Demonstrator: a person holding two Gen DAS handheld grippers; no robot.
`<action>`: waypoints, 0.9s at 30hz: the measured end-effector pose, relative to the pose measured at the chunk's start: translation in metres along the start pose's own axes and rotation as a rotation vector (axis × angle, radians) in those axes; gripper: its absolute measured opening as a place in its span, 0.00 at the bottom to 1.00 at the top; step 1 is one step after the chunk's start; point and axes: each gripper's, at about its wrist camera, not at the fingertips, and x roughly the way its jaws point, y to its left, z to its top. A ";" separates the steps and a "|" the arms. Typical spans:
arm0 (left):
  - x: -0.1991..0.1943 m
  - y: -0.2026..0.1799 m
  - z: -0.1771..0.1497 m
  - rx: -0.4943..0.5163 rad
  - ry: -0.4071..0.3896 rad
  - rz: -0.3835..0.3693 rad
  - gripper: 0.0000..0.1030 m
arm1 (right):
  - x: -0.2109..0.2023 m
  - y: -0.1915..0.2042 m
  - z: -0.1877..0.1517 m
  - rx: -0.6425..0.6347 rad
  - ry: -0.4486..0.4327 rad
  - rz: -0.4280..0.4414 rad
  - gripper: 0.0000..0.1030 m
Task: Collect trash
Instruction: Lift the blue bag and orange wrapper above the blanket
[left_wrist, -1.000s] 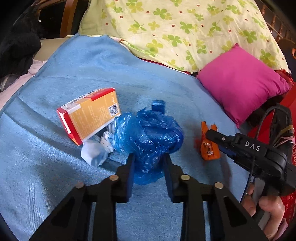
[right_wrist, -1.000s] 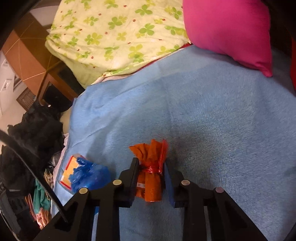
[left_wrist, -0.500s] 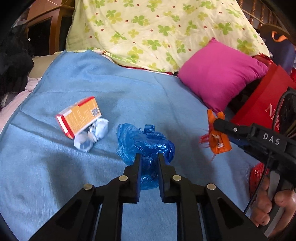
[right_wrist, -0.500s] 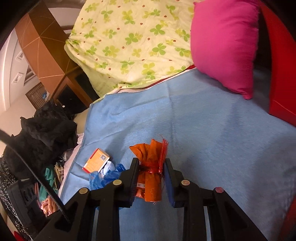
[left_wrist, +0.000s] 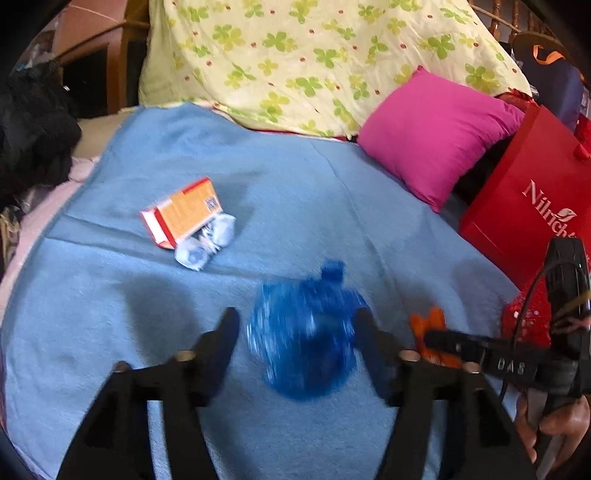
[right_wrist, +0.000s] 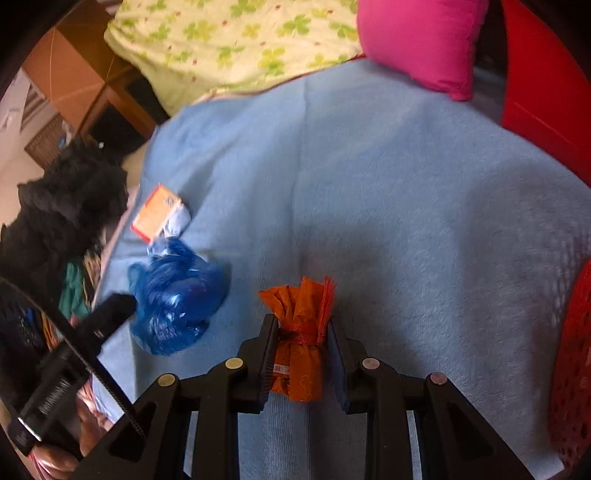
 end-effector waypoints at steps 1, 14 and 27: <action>0.003 0.000 0.001 0.000 0.005 0.001 0.65 | 0.001 0.001 0.001 -0.003 0.007 -0.005 0.30; 0.033 -0.012 -0.004 0.001 0.080 -0.069 0.71 | 0.007 -0.012 0.007 0.040 0.041 0.030 0.37; 0.030 -0.018 -0.008 -0.011 0.073 -0.076 0.54 | -0.015 -0.005 0.004 -0.022 -0.047 -0.008 0.31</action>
